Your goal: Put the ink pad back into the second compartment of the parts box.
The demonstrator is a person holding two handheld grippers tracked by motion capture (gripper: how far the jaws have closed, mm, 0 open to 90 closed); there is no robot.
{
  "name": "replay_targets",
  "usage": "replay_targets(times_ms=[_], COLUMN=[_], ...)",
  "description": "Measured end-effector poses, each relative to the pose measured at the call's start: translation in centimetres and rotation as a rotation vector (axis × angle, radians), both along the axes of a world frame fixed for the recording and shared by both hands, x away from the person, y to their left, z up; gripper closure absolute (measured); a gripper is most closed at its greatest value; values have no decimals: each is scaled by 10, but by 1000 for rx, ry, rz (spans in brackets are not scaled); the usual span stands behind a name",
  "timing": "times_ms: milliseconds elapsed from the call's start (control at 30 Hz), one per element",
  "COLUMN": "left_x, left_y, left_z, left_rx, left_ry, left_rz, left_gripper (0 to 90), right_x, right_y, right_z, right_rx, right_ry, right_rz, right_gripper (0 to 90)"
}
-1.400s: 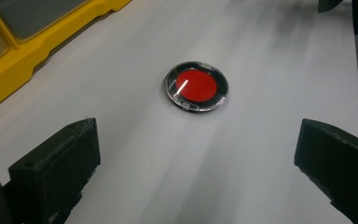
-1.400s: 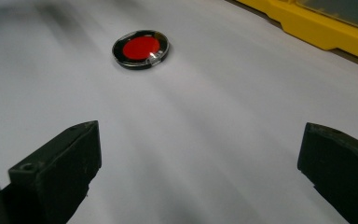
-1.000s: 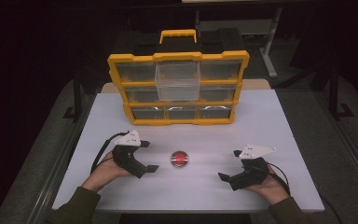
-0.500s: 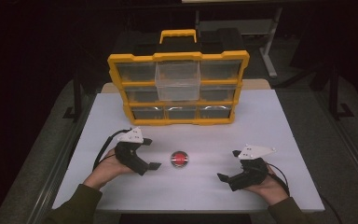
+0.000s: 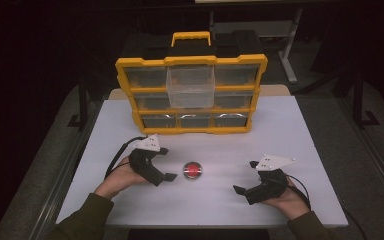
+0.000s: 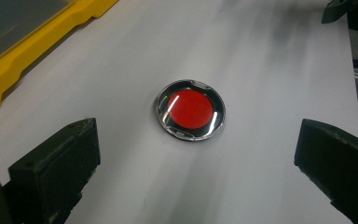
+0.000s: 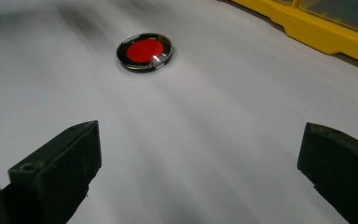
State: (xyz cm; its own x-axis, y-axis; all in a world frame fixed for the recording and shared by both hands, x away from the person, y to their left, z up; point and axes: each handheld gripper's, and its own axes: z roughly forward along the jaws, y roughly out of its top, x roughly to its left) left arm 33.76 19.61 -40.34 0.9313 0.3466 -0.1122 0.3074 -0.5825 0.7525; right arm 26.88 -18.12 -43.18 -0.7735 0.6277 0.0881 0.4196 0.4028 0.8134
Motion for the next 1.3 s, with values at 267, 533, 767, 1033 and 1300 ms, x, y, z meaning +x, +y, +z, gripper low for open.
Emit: replay_targets(times_ms=[267,533,767,1033,1300], left_x=[3,6,9,12,18], left_y=[-7,-10,-16,-26,-36], left_z=[2,2,4,5,6], left_rx=[2,11,10,14,19], left_ry=[-4,-3,-9,-17,-18], left_rz=[-9,-18,-25,-44,-65], left_gripper=[0,0,0,0,0], right_x=[-1,-1,0,0,0], right_y=[0,2,2,2,3], right_z=[0,-1,-1,-2,-2], right_rx=[-4,-15,-21,-23,-20], right_ry=[-4,-2,-3,-1,1], right_rz=[5,8,12,10,11], right_gripper=[0,0,0,0,0])
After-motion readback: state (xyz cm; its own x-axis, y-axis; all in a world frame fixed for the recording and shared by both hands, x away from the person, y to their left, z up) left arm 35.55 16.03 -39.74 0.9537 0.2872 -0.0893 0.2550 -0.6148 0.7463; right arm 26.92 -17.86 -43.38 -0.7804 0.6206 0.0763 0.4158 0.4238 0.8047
